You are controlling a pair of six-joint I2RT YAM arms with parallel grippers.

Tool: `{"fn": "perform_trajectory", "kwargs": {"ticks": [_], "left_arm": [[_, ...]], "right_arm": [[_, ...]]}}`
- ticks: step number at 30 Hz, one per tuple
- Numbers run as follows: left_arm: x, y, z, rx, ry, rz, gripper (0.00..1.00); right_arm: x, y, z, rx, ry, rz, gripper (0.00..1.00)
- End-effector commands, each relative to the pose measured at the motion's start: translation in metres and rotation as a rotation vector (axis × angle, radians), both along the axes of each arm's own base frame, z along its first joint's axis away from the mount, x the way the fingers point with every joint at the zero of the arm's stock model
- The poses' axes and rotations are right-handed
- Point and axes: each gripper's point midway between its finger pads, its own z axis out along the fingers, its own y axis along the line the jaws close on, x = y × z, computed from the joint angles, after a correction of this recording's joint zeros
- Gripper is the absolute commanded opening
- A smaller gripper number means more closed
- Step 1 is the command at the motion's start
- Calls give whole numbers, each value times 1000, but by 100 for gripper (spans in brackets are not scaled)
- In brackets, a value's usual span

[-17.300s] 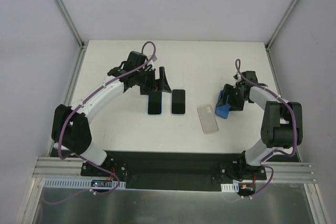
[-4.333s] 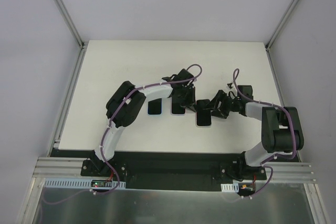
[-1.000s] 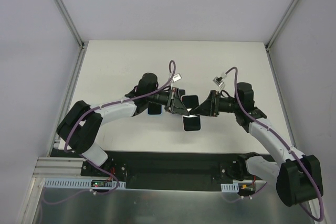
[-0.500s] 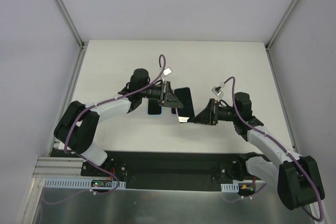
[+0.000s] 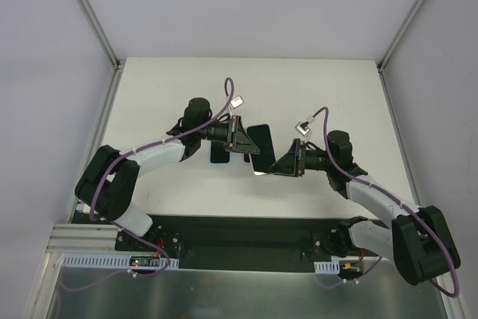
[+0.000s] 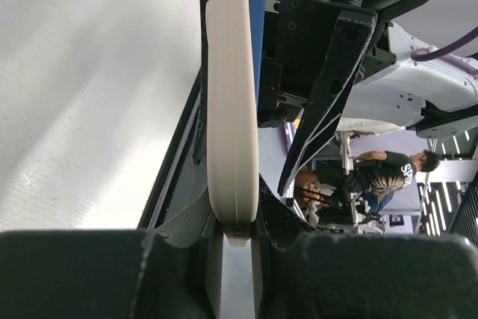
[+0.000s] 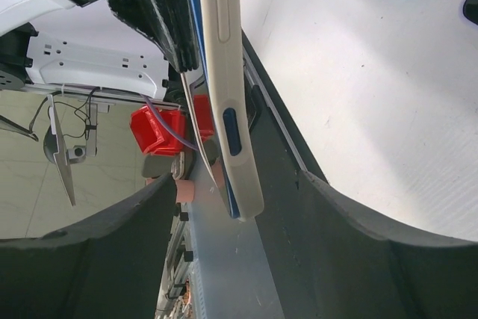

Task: Put the phone into the phone case

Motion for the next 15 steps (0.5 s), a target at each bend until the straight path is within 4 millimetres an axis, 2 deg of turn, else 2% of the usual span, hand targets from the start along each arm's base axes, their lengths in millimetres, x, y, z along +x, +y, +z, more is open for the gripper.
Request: {"fn": "perform_trajectory", "kwargs": {"ticks": [1, 6, 9, 10, 12, 13, 15], "left_arm": [[-6, 4, 29, -69, -91, -31, 0], [-3, 5, 26, -64, -83, -28, 0], [-2, 6, 24, -60, -81, -27, 0], [-2, 6, 21, -48, -77, -27, 0], [1, 7, 19, -31, -84, -17, 0], [0, 8, 11, -2, -77, -17, 0], [3, 9, 7, 32, -86, -3, 0]], "right_arm": [[4, 5, 18, 49, -88, 20, 66], [4, 6, 15, 45, -78, 18, 60], [4, 6, 18, 51, -87, 15, 32], [4, 6, 19, 51, -84, 13, 18], [4, 6, 21, 54, -82, 12, 11], [4, 6, 21, 55, -73, 7, 7], [6, 7, 24, 60, -59, 0, 5]]}}
